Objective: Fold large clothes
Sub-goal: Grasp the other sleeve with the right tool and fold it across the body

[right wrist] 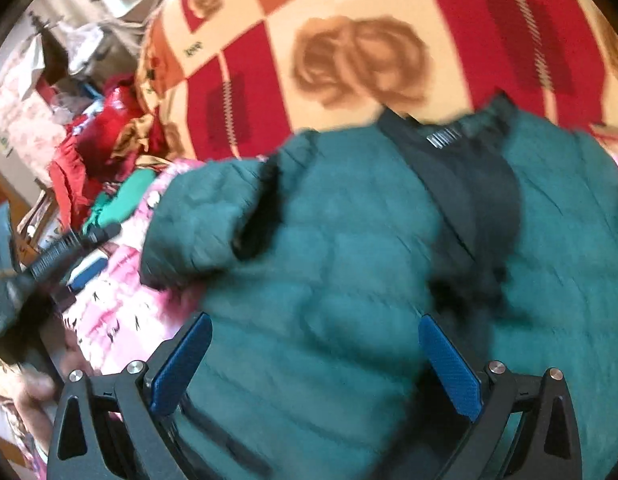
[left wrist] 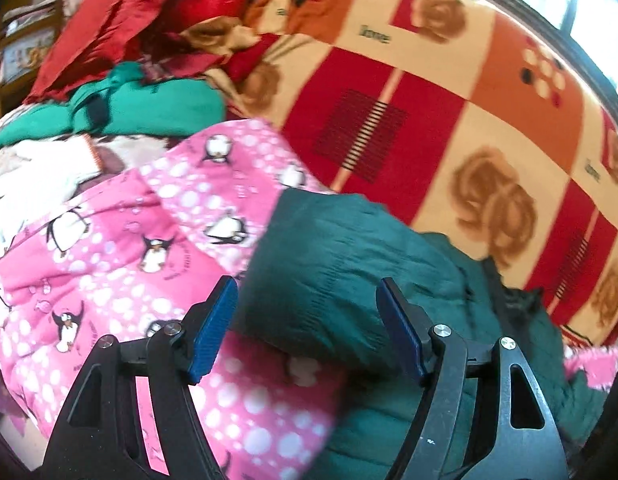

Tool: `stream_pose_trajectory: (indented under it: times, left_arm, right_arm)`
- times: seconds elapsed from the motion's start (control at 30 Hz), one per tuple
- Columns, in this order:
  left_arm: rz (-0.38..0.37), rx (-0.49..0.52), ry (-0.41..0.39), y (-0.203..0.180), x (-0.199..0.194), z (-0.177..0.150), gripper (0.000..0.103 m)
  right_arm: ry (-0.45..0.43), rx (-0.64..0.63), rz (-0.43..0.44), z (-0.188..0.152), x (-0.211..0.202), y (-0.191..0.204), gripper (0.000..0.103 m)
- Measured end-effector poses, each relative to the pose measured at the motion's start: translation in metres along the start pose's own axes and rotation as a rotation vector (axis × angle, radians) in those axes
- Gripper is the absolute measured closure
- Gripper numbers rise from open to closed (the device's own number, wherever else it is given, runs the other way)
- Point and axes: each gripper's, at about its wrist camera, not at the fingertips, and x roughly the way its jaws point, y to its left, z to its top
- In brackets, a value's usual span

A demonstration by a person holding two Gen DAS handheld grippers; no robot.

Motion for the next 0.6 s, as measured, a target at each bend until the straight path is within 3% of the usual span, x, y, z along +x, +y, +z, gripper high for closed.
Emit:
stream_pose_trajectory:
  times: [0.2, 0.4, 0.47, 0.5, 0.57, 0.6]
  left_arm:
    - [0.042, -0.047, 0.025, 0.022, 0.019, 0.005, 0.031]
    - [0.065, -0.068, 0.068, 0.028, 0.036, 0.006, 0.031]
    - [0.060, -0.075, 0.077, 0.029, 0.038, 0.007, 0.031]
    - [0.060, -0.076, 0.078, 0.028, 0.038, 0.007, 0.031]
    - [0.063, -0.076, 0.078, 0.028, 0.038, 0.007, 0.031]
    - [0.062, -0.079, 0.080, 0.029, 0.038, 0.007, 0.031]
  right_arm:
    - [0.016, 0.002, 0.079, 0.042, 0.043, 0.027, 0.008]
    - [0.050, 0.007, 0.110, 0.062, 0.087, 0.043, 0.015]
    - [0.062, 0.012, 0.140, 0.064, 0.099, 0.045, 0.037]
    - [0.065, 0.006, 0.153, 0.064, 0.104, 0.047, 0.053]
    - [0.052, -0.018, 0.144, 0.063, 0.110, 0.051, 0.064]
    - [0.033, -0.029, 0.150, 0.062, 0.109, 0.053, 0.077]
